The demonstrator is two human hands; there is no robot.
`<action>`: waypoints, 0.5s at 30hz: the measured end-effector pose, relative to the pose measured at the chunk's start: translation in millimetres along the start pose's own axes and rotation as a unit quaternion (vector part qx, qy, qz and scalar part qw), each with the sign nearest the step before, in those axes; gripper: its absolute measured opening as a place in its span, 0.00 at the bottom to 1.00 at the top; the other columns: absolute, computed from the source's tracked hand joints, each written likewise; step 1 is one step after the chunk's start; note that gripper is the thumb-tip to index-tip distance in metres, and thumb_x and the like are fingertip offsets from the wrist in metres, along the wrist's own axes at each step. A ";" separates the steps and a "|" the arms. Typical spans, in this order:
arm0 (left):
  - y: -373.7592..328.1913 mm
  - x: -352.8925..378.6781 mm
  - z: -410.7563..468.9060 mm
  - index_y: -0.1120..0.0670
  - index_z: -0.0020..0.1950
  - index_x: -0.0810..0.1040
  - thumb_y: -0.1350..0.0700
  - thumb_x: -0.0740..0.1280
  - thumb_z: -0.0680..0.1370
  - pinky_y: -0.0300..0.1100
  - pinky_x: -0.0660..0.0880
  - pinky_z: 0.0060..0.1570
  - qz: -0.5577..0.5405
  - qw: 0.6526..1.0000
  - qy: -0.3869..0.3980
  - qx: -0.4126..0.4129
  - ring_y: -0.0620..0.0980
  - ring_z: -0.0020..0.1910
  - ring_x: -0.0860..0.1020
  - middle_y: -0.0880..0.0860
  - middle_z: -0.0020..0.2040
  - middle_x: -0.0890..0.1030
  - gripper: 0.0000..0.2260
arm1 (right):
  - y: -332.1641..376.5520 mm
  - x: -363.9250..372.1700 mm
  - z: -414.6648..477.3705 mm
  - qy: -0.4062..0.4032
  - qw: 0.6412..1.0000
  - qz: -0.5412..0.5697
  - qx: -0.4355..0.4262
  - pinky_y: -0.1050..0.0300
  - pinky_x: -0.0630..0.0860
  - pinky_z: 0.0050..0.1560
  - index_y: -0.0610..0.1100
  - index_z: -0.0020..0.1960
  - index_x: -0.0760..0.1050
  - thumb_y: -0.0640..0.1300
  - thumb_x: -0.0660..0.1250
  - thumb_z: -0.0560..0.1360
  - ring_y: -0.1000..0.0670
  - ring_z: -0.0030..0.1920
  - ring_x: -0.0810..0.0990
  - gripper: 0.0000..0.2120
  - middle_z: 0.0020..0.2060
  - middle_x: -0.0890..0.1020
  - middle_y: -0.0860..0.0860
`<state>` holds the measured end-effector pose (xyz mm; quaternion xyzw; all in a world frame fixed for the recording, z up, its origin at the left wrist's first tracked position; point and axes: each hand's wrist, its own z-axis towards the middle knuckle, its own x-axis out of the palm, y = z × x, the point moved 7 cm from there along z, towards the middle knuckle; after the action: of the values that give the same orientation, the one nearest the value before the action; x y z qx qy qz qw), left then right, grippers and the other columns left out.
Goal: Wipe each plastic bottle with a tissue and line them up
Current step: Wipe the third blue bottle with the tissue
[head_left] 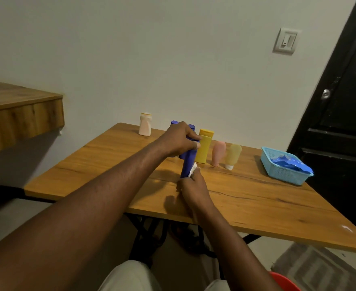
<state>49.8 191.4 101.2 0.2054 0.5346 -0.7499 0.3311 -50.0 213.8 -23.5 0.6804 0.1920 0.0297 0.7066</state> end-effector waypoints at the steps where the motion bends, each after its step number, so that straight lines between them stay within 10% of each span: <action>1: -0.4 0.4 0.4 0.54 0.67 0.82 0.58 0.73 0.78 0.29 0.65 0.40 -0.001 1.000 0.002 0.000 0.46 0.54 0.74 0.52 0.67 0.80 0.17 | 1.4 1.7 2.5 0.001 1.000 0.012 0.012 0.55 0.75 0.44 0.48 0.80 0.50 0.38 0.64 0.76 0.49 0.50 0.77 0.37 0.57 0.76 0.44; 15: -1.4 -1.4 -0.2 0.54 0.66 0.83 0.58 0.73 0.78 0.25 0.65 0.36 0.005 1.000 0.003 0.014 0.36 0.41 0.72 0.50 0.63 0.81 0.16 | 17.6 -17.4 0.6 -0.115 0.988 0.002 -0.103 0.58 0.77 0.49 0.47 0.60 0.71 0.30 0.62 0.76 0.51 0.51 0.77 0.17 0.50 0.78 0.52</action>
<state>49.9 192.3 103.0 0.2148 0.5241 -0.7552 0.3301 -62.0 209.3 -2.3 0.6029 0.1040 -0.0278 0.7905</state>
